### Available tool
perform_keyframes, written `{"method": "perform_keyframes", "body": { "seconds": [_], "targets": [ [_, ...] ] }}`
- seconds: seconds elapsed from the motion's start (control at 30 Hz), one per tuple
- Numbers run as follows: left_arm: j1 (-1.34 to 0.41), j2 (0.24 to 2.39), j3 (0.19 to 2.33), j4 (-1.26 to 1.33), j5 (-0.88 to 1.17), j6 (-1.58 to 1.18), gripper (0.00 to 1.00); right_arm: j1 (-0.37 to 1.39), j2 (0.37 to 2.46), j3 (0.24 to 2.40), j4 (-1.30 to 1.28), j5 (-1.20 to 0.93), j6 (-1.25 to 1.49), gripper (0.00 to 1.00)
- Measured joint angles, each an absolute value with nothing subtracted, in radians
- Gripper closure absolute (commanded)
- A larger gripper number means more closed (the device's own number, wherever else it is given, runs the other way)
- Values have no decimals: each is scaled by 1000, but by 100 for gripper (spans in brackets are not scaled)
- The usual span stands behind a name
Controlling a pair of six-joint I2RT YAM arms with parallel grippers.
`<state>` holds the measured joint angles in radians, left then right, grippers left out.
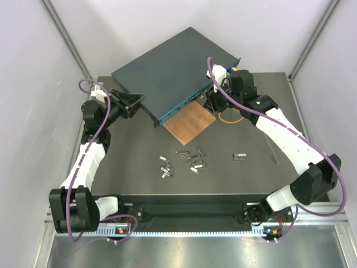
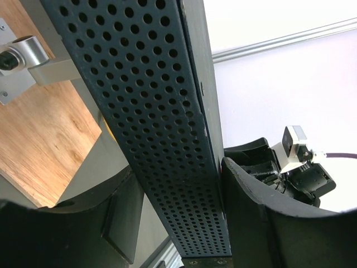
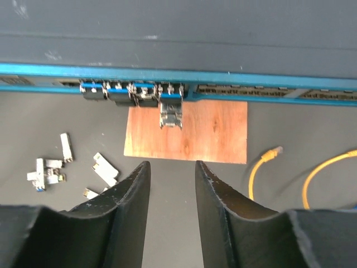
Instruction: Insert the plug into the switch port
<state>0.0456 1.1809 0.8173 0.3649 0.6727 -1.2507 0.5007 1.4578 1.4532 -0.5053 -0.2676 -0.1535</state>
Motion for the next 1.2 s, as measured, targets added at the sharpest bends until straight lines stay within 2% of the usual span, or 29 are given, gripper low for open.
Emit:
{"method": "perform_keyframes", "body": {
  "seconds": [0.37,0.53,0.8,1.0,1.2],
  "targets": [
    [46,1181,818,364,673,-1250,84,501,1504,1461,-417,-273,-107,73],
    [46,1181,818,364,673,-1250,84,502,1519,1473,-400,-278,-97,82],
    [46,1181,818,364,673,-1250,85,504,1532,1474,-367,-282,-84,89],
    [46,1181,818,364,673,-1250,87,506,1541,1474,-345,-282,-66,100],
    [46,1181,818,364,673,-1250,90,506,1542,1475,-344,-279,-43,100]
  ]
}}
